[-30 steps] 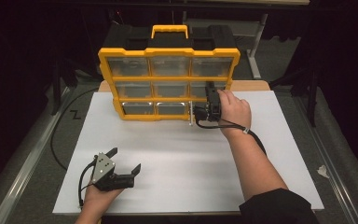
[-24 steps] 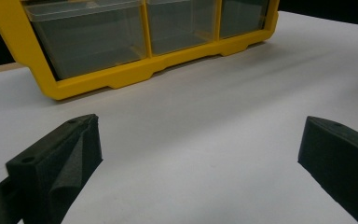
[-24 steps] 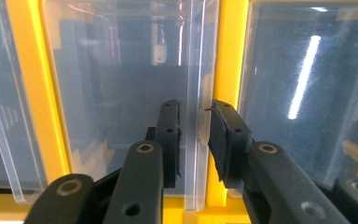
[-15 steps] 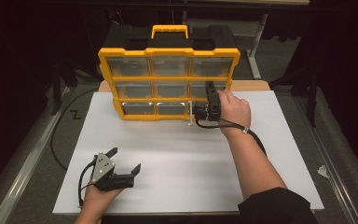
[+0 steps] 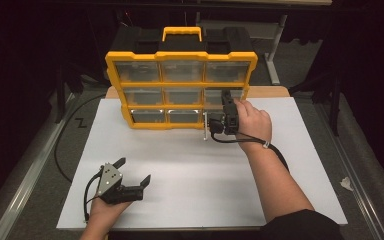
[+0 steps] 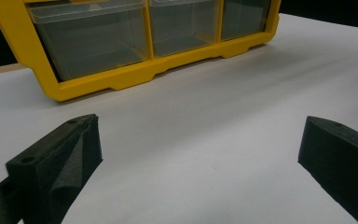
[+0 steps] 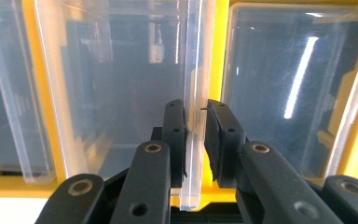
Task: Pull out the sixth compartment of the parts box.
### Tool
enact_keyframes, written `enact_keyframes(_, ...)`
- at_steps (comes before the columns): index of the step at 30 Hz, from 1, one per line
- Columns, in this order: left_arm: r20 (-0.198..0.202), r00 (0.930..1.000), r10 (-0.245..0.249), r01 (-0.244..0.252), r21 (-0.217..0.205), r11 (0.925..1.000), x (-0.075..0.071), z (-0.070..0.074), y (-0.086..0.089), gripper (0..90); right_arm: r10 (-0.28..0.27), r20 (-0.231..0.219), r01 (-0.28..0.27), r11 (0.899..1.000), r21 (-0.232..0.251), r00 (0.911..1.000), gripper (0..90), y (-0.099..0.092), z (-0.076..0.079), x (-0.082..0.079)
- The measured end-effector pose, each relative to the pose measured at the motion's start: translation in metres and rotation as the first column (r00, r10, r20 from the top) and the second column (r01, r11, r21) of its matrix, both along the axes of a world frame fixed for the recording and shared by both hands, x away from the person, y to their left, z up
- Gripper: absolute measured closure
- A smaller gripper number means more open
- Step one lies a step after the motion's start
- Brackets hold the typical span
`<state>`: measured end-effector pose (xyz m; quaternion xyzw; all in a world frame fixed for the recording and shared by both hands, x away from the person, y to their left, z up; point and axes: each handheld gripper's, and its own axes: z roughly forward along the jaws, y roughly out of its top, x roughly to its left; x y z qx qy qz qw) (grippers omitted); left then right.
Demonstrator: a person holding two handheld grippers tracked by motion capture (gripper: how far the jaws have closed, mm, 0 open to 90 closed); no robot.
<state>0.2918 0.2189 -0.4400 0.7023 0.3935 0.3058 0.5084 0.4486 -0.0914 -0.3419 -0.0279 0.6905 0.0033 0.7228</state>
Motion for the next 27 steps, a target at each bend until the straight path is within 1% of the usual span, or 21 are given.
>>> enact_keyframes(2,0.003,1.0,0.002,-0.002,-0.002,1.0,0.0,0.0,0.0,0.2,0.0,-0.005,0.0,1.0,0.0,1.0,80.2,-0.001,0.0,-0.004)
enact_keyframes(5,0.004,1.0,0.002,-0.002,-0.003,1.0,0.0,0.001,0.0,0.1,0.007,-0.001,-0.007,1.0,-0.002,1.0,79.9,-0.002,-0.001,-0.012)
enact_keyframes(6,0.004,1.0,0.001,-0.001,-0.003,1.0,0.0,0.001,0.0,0.2,0.014,0.002,-0.014,1.0,-0.019,0.9999,79.8,-0.001,0.0,-0.015)
enact_keyframes(7,0.004,1.0,0.0,0.0,0.001,1.0,0.0,0.0,0.0,0.2,0.015,0.002,-0.015,1.0,-0.021,0.9999,79.8,0.0,0.0,-0.018)
enact_keyframes(8,0.004,1.0,-0.003,0.003,0.005,1.0,0.001,0.0,0.0,0.2,0.016,-0.003,-0.016,1.0,-0.011,0.9999,79.8,-0.001,0.0,-0.021)
enact_keyframes(9,0.004,1.0,-0.003,0.003,0.007,1.0,0.001,0.0,-0.001,0.2,0.022,0.002,-0.022,1.0,-0.022,0.9998,79.9,-0.001,0.001,-0.024)
enact_keyframes(13,0.004,1.0,-0.003,0.003,0.01,0.9999,0.001,0.0,-0.001,0.2,0.028,0.0,-0.028,1.0,-0.006,0.9996,79.9,-0.004,-0.001,-0.033)
enact_keyframes(16,0.004,1.0,-0.003,0.003,0.011,0.9999,0.001,0.0,-0.001,0.2,0.034,0.0,-0.034,0.999,-0.017,0.9994,79.9,-0.005,-0.001,-0.039)
enact_keyframes(20,0.001,1.0,-0.005,0.005,0.015,0.9999,0.001,-0.001,-0.002,0.2,0.042,-0.003,-0.042,0.999,-0.006,0.9991,80.0,-0.007,-0.003,-0.047)
enact_keyframes(22,0.003,1.0,-0.006,0.006,0.016,0.9999,0.001,-0.001,-0.002,0.2,0.049,0.0,-0.049,0.999,-0.016,0.9988,80.0,-0.007,-0.002,-0.05)
enact_keyframes(24,0.002,1.0,-0.006,0.006,0.017,0.9998,0.001,-0.001,-0.002,0.2,0.049,-0.003,-0.049,0.999,-0.002,0.9988,80.0,-0.007,-0.003,-0.052)
enact_keyframes(26,0.003,1.0,-0.005,0.005,0.017,0.9998,0.001,-0.001,-0.002,0.2,0.051,-0.002,-0.051,0.999,-0.01,0.9987,80.1,-0.006,-0.002,-0.054)
enact_keyframes(27,0.002,1.0,-0.006,0.006,0.017,0.9998,0.001,-0.001,-0.002,0.1,0.048,-0.004,-0.048,0.999,0.004,0.9989,80.1,-0.007,-0.003,-0.055)
